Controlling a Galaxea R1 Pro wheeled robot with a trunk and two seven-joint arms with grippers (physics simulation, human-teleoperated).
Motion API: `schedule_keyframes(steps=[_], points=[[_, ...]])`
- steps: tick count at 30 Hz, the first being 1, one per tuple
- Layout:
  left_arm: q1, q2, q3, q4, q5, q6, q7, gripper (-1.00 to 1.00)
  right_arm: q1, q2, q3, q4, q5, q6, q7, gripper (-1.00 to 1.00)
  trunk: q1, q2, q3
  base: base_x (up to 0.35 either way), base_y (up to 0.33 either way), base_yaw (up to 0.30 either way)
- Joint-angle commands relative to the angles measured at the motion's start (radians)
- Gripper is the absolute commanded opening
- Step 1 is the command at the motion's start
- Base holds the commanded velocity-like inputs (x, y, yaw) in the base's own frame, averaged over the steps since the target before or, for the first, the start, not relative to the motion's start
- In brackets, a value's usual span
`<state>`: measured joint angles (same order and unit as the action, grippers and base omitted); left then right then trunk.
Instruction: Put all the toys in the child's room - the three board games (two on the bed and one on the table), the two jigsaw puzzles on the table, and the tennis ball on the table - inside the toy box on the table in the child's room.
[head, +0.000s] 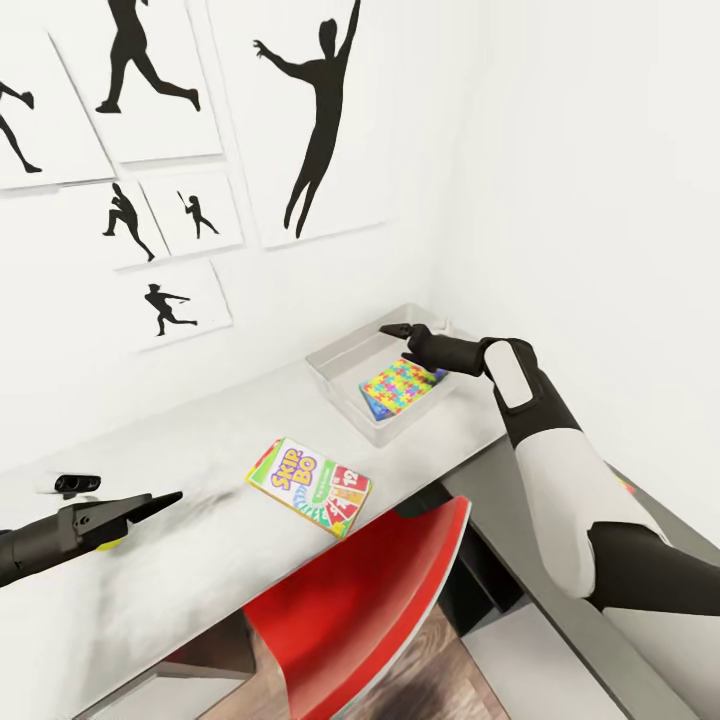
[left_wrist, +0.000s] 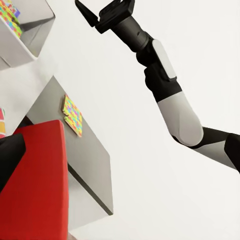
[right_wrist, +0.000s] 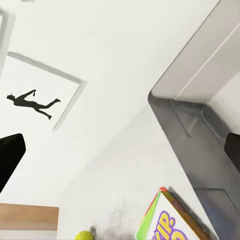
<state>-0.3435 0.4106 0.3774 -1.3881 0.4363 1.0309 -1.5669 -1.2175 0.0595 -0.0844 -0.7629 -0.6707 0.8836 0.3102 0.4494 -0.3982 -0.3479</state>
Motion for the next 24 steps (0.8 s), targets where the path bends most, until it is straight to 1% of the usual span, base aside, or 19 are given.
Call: schedule_keyframes(steps=[1,18,24], points=[[0.000,0.000,0.000,0.000,-0.001,0.011,-0.004,1.00,-0.001,0.002,-0.006,0.000,0.008,0.006,0.006,1.00,0.001,-0.002,-0.002,-0.003,0.000,0.011],[0.000,0.000,0.000,0.000,-0.001,0.011,-0.004,1.00,-0.001,0.009,-0.002,-0.001,0.016,0.004,0.003,1.00,0.001,-0.002,-0.002,-0.001,0.000,0.002],[0.000,0.000,0.000,0.000,-0.001,0.011,-0.004,1.00,-0.002,0.011,0.000,-0.001,0.018,0.003,-0.001,1.00,0.001,-0.002,0.001,-0.106,0.009,0.050]])
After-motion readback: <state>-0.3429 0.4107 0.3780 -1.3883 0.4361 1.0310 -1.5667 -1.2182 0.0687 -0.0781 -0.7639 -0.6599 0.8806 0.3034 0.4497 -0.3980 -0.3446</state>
